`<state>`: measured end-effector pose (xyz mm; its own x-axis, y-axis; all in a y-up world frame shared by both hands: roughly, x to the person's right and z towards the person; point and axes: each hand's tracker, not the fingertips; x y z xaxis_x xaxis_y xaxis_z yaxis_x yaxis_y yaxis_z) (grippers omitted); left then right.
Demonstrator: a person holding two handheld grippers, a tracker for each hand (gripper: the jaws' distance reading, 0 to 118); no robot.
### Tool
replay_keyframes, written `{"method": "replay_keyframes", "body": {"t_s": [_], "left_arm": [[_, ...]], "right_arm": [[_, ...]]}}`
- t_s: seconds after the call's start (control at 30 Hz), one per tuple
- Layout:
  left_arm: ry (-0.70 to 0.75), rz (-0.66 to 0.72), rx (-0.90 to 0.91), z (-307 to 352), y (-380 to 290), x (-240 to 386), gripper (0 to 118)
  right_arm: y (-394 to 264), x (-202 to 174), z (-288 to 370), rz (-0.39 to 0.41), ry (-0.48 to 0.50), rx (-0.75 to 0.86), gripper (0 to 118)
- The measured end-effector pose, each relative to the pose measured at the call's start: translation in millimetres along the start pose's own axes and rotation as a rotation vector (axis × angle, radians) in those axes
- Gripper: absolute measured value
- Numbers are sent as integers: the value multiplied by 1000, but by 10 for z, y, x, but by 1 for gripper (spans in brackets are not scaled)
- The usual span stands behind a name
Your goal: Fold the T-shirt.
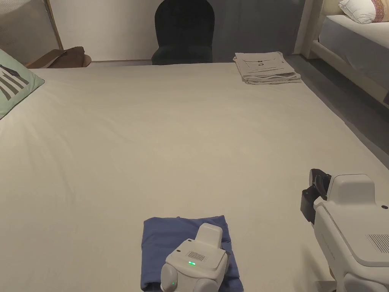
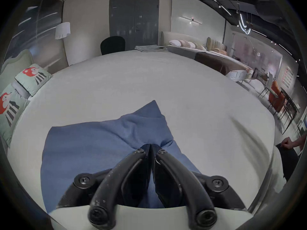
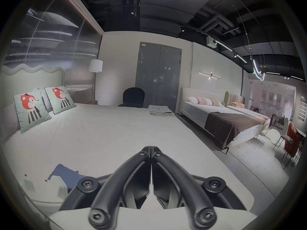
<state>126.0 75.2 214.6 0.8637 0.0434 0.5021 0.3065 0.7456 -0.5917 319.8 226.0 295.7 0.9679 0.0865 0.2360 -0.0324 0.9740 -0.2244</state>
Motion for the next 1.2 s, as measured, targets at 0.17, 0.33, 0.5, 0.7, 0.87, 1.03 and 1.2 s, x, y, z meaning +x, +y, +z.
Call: {"method": "replay_keyframes", "body": {"t_s": [0.17, 0.33, 0.5, 0.7, 0.87, 1.03, 1.2], "left_arm": [[-57, 124, 122, 413, 256, -282, 0], [-11, 116, 295, 962, 567, -658, 0], [107, 109, 432, 1431, 700, -1131, 0], [272, 129, 499, 1749, 624, -1678, 0], [338, 159, 516, 1867, 484, -1967, 0], [375, 165, 520, 1885, 428, -2053, 0], [381, 168, 521, 1870, 439, -2033, 0]], "right_arm": [[59, -87, 34, 4, 17, 16, 0], [155, -258, 78, 8, 48, 48, 0], [232, -448, 108, 20, 82, 76, 0], [281, -648, 113, 31, 113, 101, 0], [299, -772, 97, 39, 135, 109, 0], [314, -820, 87, 41, 150, 111, 0], [313, -848, 61, 37, 158, 105, 0]]}}
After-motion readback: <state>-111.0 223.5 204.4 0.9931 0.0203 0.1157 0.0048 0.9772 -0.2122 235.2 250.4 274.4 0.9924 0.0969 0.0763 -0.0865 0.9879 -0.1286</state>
